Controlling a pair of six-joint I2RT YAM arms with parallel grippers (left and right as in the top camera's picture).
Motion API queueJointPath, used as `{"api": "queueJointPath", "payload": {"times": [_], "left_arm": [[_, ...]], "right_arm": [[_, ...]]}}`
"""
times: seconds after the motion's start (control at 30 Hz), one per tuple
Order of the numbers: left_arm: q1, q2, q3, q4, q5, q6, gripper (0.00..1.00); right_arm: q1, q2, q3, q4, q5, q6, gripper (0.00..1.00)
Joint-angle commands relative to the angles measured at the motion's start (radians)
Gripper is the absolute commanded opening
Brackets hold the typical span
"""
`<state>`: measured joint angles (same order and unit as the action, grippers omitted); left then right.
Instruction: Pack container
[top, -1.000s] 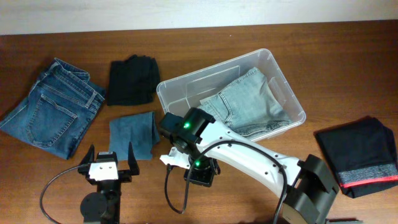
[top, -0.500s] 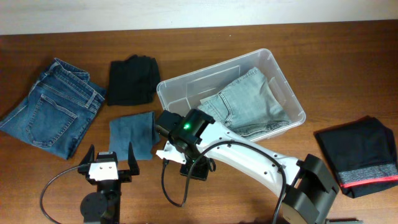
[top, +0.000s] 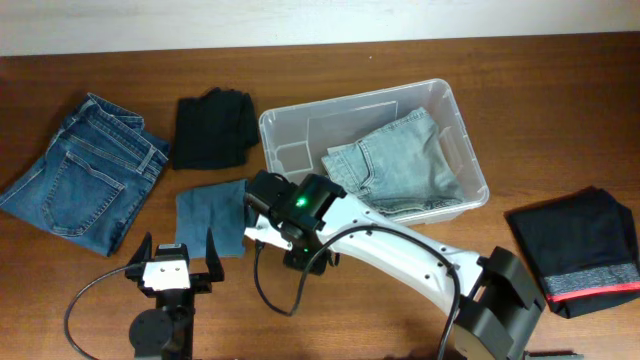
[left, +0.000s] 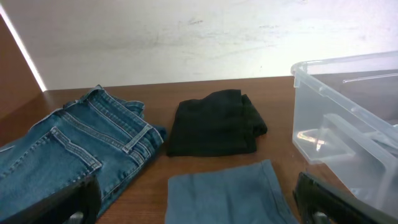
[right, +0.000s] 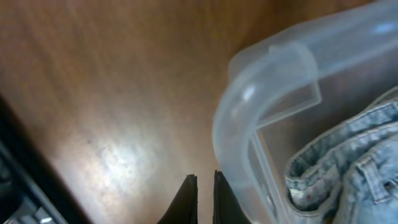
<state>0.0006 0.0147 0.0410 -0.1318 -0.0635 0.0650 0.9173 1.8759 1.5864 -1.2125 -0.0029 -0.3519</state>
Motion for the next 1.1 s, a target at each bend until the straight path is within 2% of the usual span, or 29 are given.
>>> {"api": "queueJointPath", "payload": {"times": [0.0, 0.27, 0.5, 0.67, 0.8, 0.97, 1.07], "left_arm": [[0.003, -0.008, -0.007, 0.003, -0.011, 0.019, 0.99], [0.003, -0.008, -0.007, 0.003, -0.011, 0.019, 0.99], [0.003, -0.008, -0.007, 0.003, -0.011, 0.019, 0.99], [0.003, -0.008, -0.007, 0.003, -0.011, 0.019, 0.99], [0.003, -0.008, -0.007, 0.003, -0.011, 0.019, 0.99], [0.003, -0.008, -0.007, 0.003, -0.011, 0.019, 0.99], [0.003, -0.008, -0.007, 0.003, -0.011, 0.019, 0.99]], "right_arm": [[-0.053, 0.000, -0.003, 0.040, 0.050, 0.021, 0.05], [-0.177, 0.000, -0.003, 0.104, 0.040, 0.054, 0.04], [-0.182, -0.030, 0.002, 0.083, -0.130, 0.054, 0.04], [-0.190, -0.125, 0.002, 0.053, -0.187, 0.058, 0.04], [-0.214, -0.217, 0.002, 0.076, -0.178, 0.129, 0.04], [-0.283, -0.285, 0.002, 0.083, -0.042, 0.330, 0.04], [-0.344, -0.290, 0.002, 0.023, 0.008, 0.458, 0.04]]}}
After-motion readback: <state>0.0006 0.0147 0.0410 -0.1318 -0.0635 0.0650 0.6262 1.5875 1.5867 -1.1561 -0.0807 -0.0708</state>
